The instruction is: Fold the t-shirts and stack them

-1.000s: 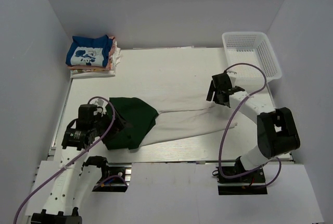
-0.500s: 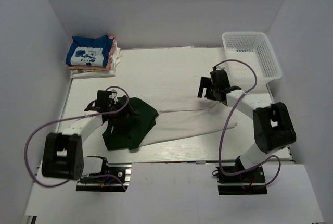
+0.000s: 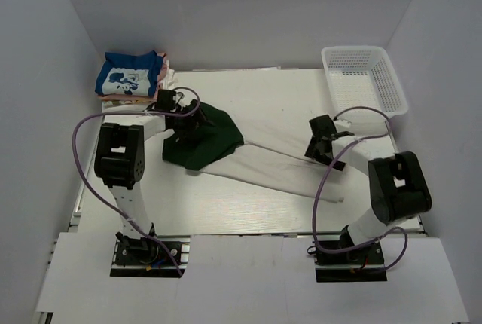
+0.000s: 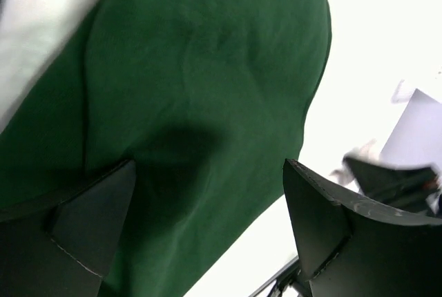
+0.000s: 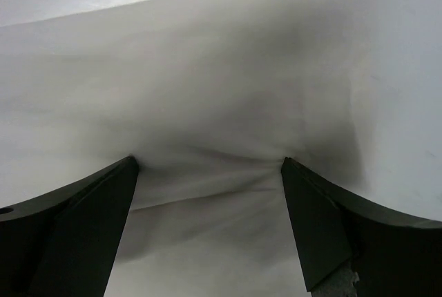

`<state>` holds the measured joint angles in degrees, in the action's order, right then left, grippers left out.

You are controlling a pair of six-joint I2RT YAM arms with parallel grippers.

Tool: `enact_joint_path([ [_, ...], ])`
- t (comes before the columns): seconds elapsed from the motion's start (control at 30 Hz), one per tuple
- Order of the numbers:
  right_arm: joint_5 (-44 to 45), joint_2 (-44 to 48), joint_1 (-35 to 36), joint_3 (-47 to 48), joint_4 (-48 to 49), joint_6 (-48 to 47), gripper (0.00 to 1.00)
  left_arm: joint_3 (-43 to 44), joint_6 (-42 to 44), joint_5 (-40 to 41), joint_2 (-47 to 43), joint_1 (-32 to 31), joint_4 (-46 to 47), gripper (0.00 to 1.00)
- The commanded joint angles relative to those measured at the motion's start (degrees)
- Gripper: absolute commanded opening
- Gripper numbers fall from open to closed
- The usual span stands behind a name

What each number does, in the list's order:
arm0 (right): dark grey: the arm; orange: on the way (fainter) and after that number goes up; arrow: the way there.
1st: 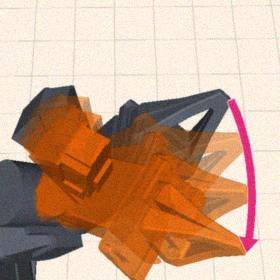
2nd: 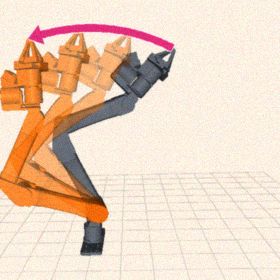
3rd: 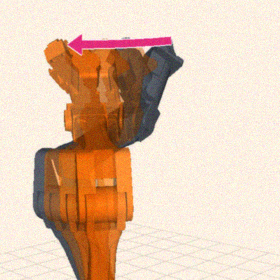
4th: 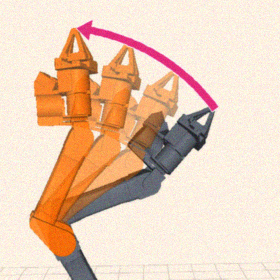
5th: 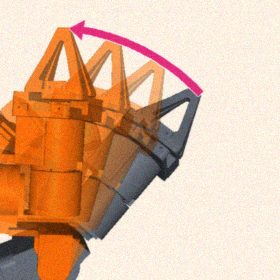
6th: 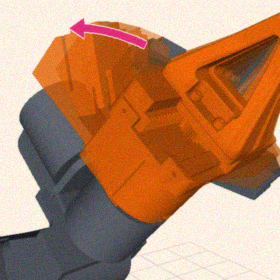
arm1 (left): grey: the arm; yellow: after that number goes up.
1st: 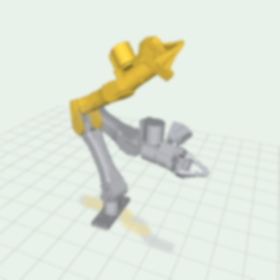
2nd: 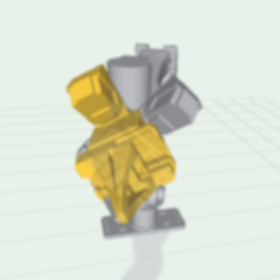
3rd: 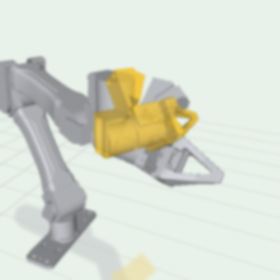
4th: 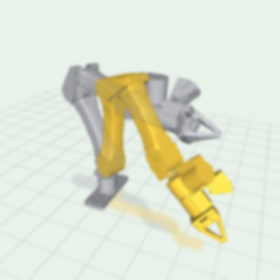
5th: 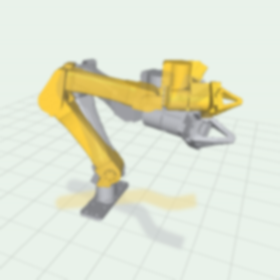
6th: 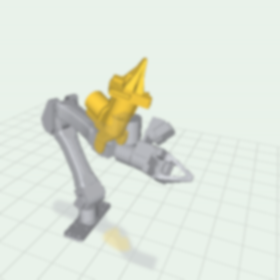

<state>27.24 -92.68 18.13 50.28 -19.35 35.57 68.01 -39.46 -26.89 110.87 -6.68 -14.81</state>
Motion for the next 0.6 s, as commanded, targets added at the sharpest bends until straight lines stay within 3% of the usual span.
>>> enact_joint_path([
  [0.0, 11.86, 7.92, -2.92, -5.88, -14.29, 9.68, 0.9, 0.97, 4.57, 10.55, 8.04, 0.69, -4.96, 1.0],
  [0.13, 9.94, 14.09, -4.86, -6.86, -13.87, 10.4, 0.9, 5.02, 4.57, 12.3, 10.85, 0.7, -6.19, 1.0],
  [0.27, 3.1, 19.64, -6.0, -6.6, -10.11, 3.74, 0.9, 10.73, 5.89, 13.54, 13.49, 0.7, -8.04, 1.0],
  [0.33, -4.26, 22.96, -5.74, -7.39, -7.55, -0.83, 0.9, 14.86, 6.41, 13.54, 15.95, 0.18, -8.57, 1.0],
  [0.37, -6.57, 23.94, -5.91, -8.61, -1.54, -4.77, 0.9, 17.74, 6.42, 12.58, 17.09, 0.17, -7.96, 1.0],
  [0.43, -17.72, 26.31, -5.47, -11.32, 3.68, -9.98, 0.9, 21.09, 6.42, 9.07, 21.04, 0.17, -5.95, 1.0],
  [0.47, -20.45, 26.33, -5.3, -11.96, 10.24, -11.13, 0.9, 25.46, 6.42, 7.92, 22.79, 0.17, -5.41, 1.0],
  [0.53, -26.59, 23.71, -4.52, -11.53, 12.05, -13.15, 0.9, 31.54, 6.42, 5.37, 27.01, -0.35, -5.41, 1.0],
  [0.57, -26.63, 18.64, -4.16, -10.13, 12.76, -13.25, 0.9, 38.53, 6.42, 4.49, 31.82, -0.35, -5.93, 1.0],
])
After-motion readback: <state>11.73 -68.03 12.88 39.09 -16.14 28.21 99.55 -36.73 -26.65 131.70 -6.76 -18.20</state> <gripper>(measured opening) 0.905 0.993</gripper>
